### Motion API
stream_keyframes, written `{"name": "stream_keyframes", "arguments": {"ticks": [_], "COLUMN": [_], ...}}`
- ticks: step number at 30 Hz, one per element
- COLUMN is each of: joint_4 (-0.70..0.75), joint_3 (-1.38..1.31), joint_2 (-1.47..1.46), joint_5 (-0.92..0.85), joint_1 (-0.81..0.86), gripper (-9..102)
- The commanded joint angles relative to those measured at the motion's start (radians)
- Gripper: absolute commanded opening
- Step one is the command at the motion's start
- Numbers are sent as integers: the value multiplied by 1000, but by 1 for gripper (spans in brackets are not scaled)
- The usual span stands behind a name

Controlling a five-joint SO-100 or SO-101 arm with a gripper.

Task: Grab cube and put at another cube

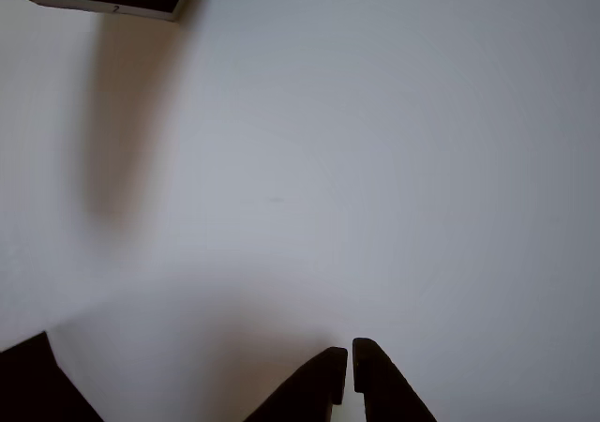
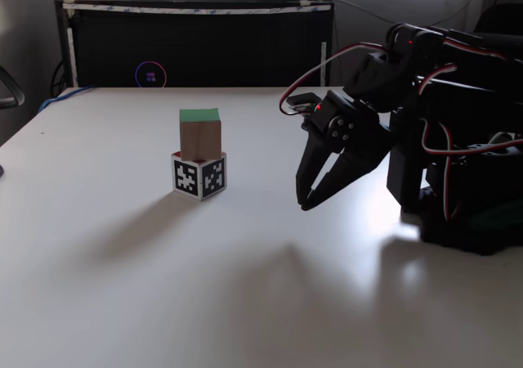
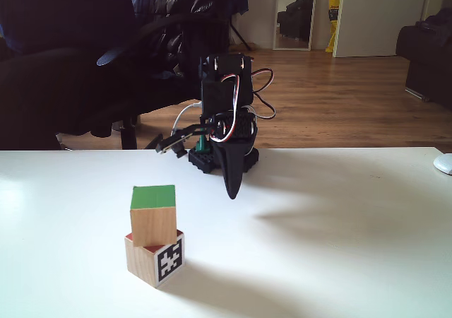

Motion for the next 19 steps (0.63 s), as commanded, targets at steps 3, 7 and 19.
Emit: {"name": "stream_keyframes", "arguments": {"ticks": [3, 7, 19], "joint_4": [11, 11, 11], "joint_3": [-40, -40, -40], "joint_2": [9, 9, 9], "joint_5": [18, 23, 34], "joint_1": [14, 15, 8], "gripper": [0, 0, 0]}}
